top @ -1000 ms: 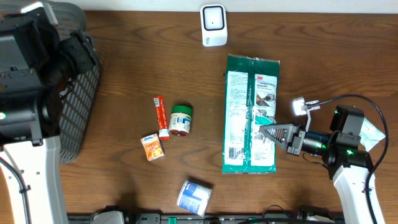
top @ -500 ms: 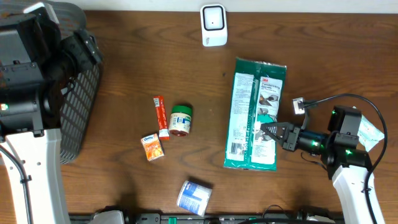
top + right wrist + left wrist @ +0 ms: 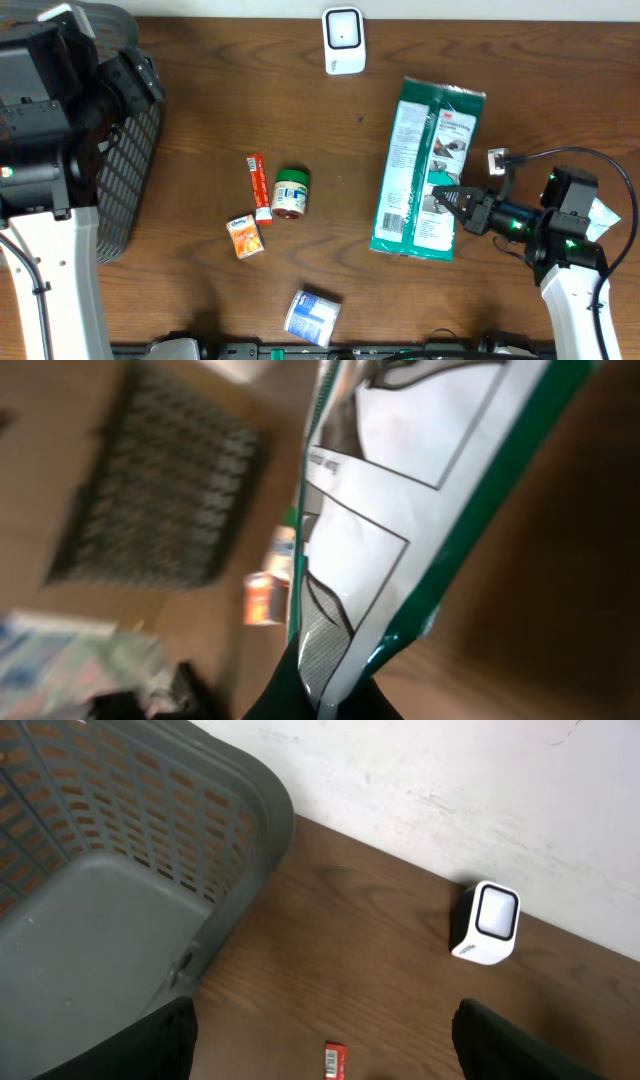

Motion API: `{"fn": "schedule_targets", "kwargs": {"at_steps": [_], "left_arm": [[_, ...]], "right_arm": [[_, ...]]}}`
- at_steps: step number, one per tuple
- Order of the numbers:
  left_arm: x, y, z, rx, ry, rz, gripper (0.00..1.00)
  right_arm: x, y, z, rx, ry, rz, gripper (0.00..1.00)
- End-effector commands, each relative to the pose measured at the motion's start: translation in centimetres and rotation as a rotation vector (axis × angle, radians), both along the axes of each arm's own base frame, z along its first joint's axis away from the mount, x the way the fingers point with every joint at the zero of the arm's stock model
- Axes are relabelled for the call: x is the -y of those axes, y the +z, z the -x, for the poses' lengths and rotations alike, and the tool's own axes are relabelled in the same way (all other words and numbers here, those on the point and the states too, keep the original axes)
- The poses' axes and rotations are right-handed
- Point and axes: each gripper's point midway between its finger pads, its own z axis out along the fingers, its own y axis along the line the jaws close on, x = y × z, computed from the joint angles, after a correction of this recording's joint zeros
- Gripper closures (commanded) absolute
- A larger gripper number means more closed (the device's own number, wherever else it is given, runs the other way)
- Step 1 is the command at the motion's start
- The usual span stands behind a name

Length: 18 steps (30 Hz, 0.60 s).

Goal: Scan the item barcode

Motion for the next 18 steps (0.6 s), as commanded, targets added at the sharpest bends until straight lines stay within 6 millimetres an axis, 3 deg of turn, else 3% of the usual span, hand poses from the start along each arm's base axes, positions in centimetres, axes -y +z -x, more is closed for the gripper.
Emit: {"fn": "schedule_targets", "kwargs": {"at_steps": [1,5,11,15,18], "left_arm": [[-0.3,-0.1,-0.2,-0.004,0.01,0.0,0.18],[-0.3,-0.1,-0.2,-0.004,0.01,0.0,0.18],[-0.3,-0.1,-0.2,-0.004,0.01,0.0,0.18],[-0.3,-0.1,-0.2,-0.004,0.01,-0.001,0.18],[-0.3,-0.1,-0.2,-0.004,0.01,-0.001,0.18]], "right_arm": [[-1.8,4.5,2.1,0.131,0.195,-0.176,0.99],[-2.4,6.2,3.3,0.175,0.286,-0.257,0.99],[-2.4,6.1,3.2,0.159,0.276,-0.256,0.99],[-1.9,4.3,1.5,0.13,0.175,-0.148,0.99],[0.2,0.3,-1.6,0.101,-0.019,0.112,0.99]]}}
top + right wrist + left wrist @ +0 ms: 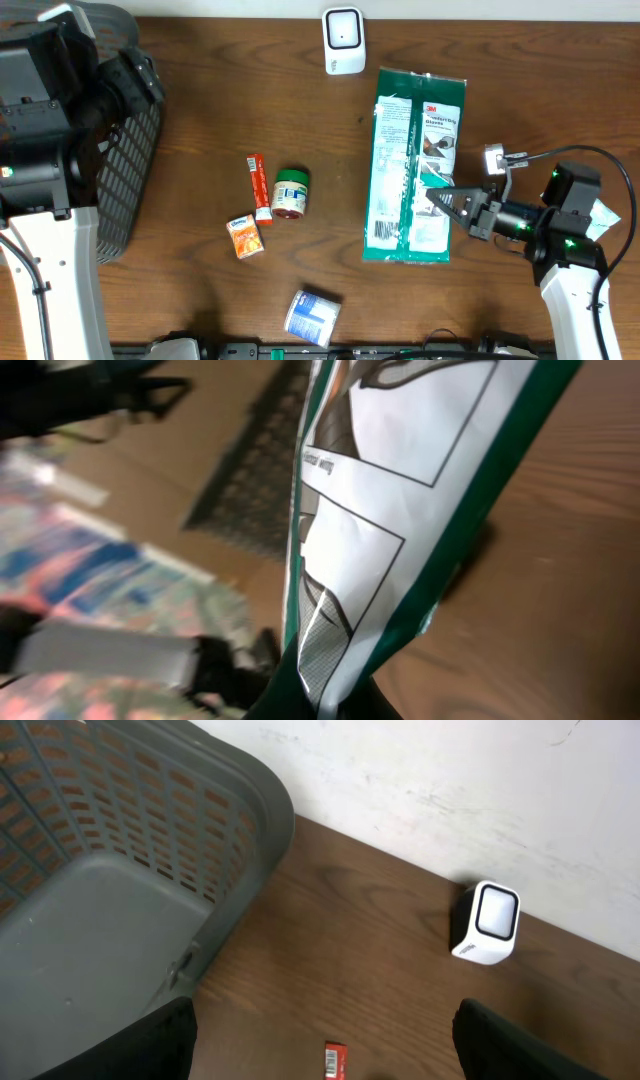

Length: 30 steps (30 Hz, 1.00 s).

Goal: Scan the item barcode

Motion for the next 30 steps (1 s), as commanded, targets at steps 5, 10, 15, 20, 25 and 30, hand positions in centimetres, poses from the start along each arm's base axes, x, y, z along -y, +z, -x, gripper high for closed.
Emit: {"fn": "schedule_targets", "kwargs": {"at_steps": [5,10,15,20,25,30], "left_arm": [[-0.3,-0.1,-0.2,-0.004,0.01,0.0,0.17],[-0.3,-0.1,-0.2,-0.004,0.01,-0.001,0.17],[-0.3,-0.1,-0.2,-0.004,0.01,-0.001,0.18],[-0.3,-0.1,-0.2,-0.004,0.01,0.0,0.18],[-0.3,-0.1,-0.2,-0.004,0.01,0.0,0.18],[-0.3,-0.1,-0.2,-0.004,0.01,0.0,0.18]], "right_arm": [[4.8,-4.7,-4.9,0.01,-0.332,0.433,0.99],[5.8,-0.5,-6.0,0.05,-0.356,0.521,0.99],[8.1,4.9,-7.2,0.076,-0.414,0.799,0.99],[8.3,9.0,-9.4,0.128,-0.398,1.101,0.99],[4.2,10.9,-13.6,0.283,-0.331,1.283,0.99],[-0.9,10.7,-17.8,0.454,-0.243,1.525,0.99]]}}
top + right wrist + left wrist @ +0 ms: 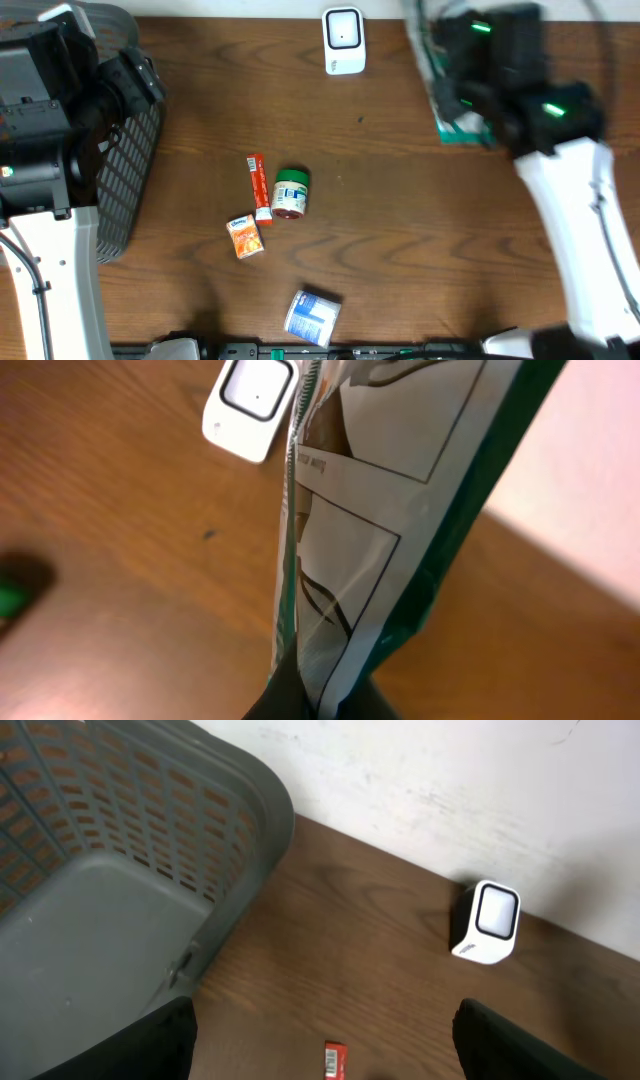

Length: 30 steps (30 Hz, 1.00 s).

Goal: Scan the item barcode
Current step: 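Hold the gloves packet barcode against the white scanner with right gripper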

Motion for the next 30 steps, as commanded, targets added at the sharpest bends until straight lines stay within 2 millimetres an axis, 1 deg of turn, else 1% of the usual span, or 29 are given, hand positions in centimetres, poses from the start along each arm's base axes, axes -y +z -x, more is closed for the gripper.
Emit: {"fn": "schedule_targets", "kwargs": {"at_steps": [1,6,11,16,19,25,27,30], "left_arm": [[-0.3,-0.1,-0.1,-0.003,0.01,-0.001,0.18],[-0.3,-0.1,-0.1,-0.003,0.01,-0.001,0.17],[-0.3,-0.1,-0.1,-0.003,0.01,0.0,0.17],[-0.3,-0.1,-0.1,-0.003,0.01,-0.001,0.17],[-0.3,-0.1,-0.1,-0.003,0.01,0.0,0.17],[-0.3,-0.1,-0.1,-0.003,0.01,-0.001,0.17],[-0.3,-0.1,-0.1,-0.003,0.01,-0.001,0.17],[-0.3,-0.1,-0.1,-0.003,0.01,-0.001,0.17]], "right_arm": [[-1.7,-0.2,-2.7,0.07,0.054,0.329,0.99],[-5.9,-2.5,-6.5,0.153,0.103,0.579,0.99],[-9.5,-4.3,-10.0,0.256,0.117,0.736,0.99],[-12.9,-5.5,-13.3,0.386,0.136,0.756,0.99],[-14.9,-6.2,-14.7,0.45,0.187,0.753,0.99],[-19.0,-7.8,-16.5,0.567,0.315,0.677,0.99],[-20.1,-8.5,-17.0,0.602,0.372,0.692,0.99],[-21.2,-9.7,-17.9,0.658,0.419,0.76,0.99]]}}
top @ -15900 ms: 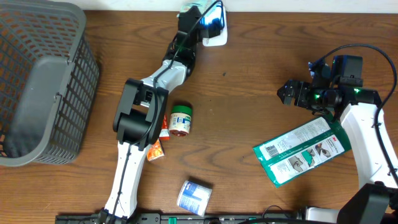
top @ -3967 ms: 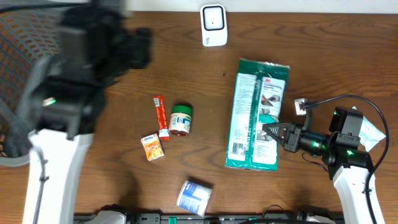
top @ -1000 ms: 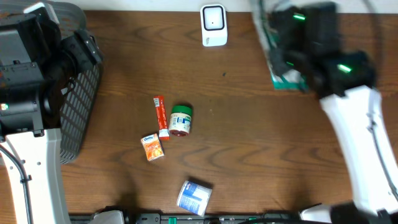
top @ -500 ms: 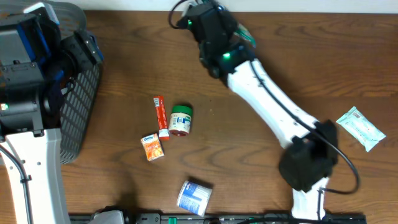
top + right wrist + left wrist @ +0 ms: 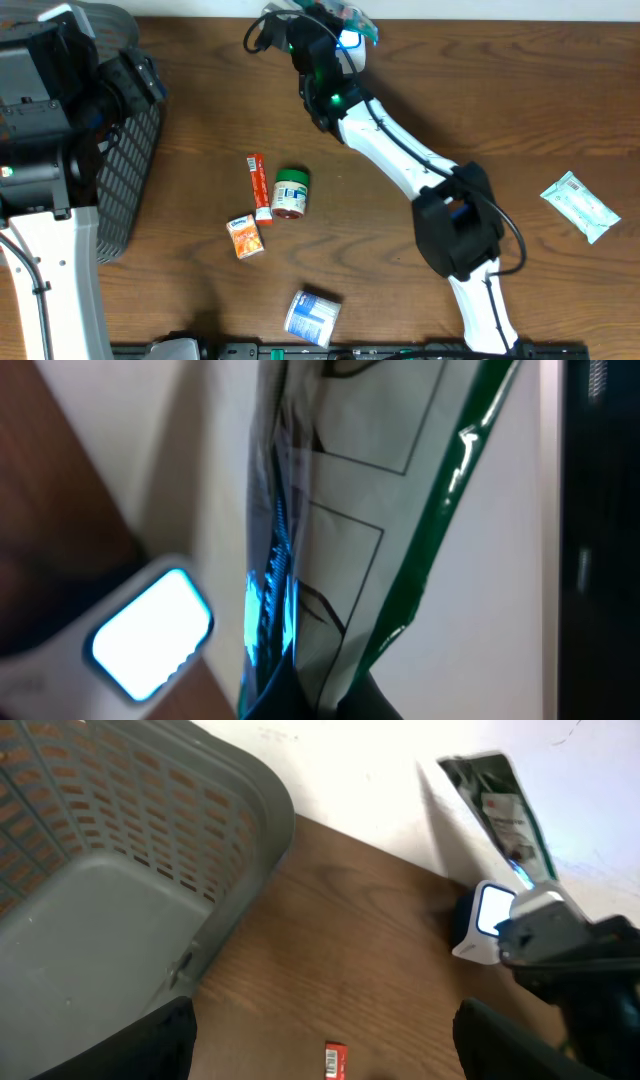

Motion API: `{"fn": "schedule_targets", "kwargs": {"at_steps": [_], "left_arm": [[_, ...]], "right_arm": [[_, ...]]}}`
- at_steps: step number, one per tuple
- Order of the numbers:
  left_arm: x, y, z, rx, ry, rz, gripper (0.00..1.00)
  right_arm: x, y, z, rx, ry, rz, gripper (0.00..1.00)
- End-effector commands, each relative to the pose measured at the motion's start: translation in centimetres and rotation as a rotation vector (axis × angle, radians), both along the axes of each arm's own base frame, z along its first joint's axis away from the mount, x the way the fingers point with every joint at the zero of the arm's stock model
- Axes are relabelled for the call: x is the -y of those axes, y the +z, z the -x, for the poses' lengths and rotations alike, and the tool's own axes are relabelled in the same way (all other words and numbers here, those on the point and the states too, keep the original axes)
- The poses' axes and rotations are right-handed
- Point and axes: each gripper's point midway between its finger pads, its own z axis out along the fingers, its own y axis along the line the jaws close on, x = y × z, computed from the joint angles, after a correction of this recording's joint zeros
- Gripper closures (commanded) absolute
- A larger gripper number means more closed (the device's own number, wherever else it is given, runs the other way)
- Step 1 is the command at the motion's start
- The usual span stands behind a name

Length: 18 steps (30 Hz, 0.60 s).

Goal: Scan the item barcode
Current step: 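Hold the gloves packet barcode against the white scanner with right gripper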

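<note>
A green-and-white package hangs upright with my right gripper shut on its lower edge. It is held right beside the white scanner, whose window is lit, and blue light falls on the package's near edge. From overhead the package is at the back edge over the scanner. In the left wrist view the package stands above the scanner. My left gripper is open near the basket, with nothing between its fingers.
A grey basket stands at the left edge. On the table lie a red stick sachet, a green-lidded jar, a small orange packet, a blue-white packet and a pale sachet at the right.
My right gripper has moved with the package from the back right of the table to the scanner at the back middle. Blue light now falls on the package. The left arm has not moved.
The package first lay flat on the right of the table with my right gripper shut on its near edge. Then it was turned a little, then held up at the back right. Now it hangs beside the lit scanner.
</note>
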Motion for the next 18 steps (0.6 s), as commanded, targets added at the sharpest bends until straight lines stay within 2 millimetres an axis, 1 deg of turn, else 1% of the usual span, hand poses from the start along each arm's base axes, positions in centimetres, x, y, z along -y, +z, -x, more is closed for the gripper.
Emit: {"fn": "schedule_targets", "kwargs": {"at_steps": [1,6,10,13,17,18], "left_arm": [[-0.3,-0.1,-0.1,-0.002,0.01,-0.001,0.17],[-0.3,-0.1,-0.1,-0.002,0.01,-0.001,0.17],[-0.3,-0.1,-0.1,-0.002,0.01,-0.001,0.17],[-0.3,-0.1,-0.1,-0.002,0.01,-0.001,0.17],[-0.3,-0.1,-0.1,-0.002,0.01,-0.001,0.17],[-0.3,-0.1,-0.1,-0.002,0.01,-0.001,0.17]], "right_arm": [[-2.2,-1.7,-0.8,0.038,0.101,0.147,0.99],[-3.4,-4.3,-1.9,0.129,0.146,0.361,0.99],[-3.2,-7.3,-2.6,0.134,0.148,0.441,0.99],[-2.6,-9.2,-3.0,0.101,0.137,0.389,0.99],[-2.3,-10.5,-3.1,0.052,0.118,0.246,0.99],[-2.3,-10.4,-3.1,0.051,0.113,0.216,0.99]]}}
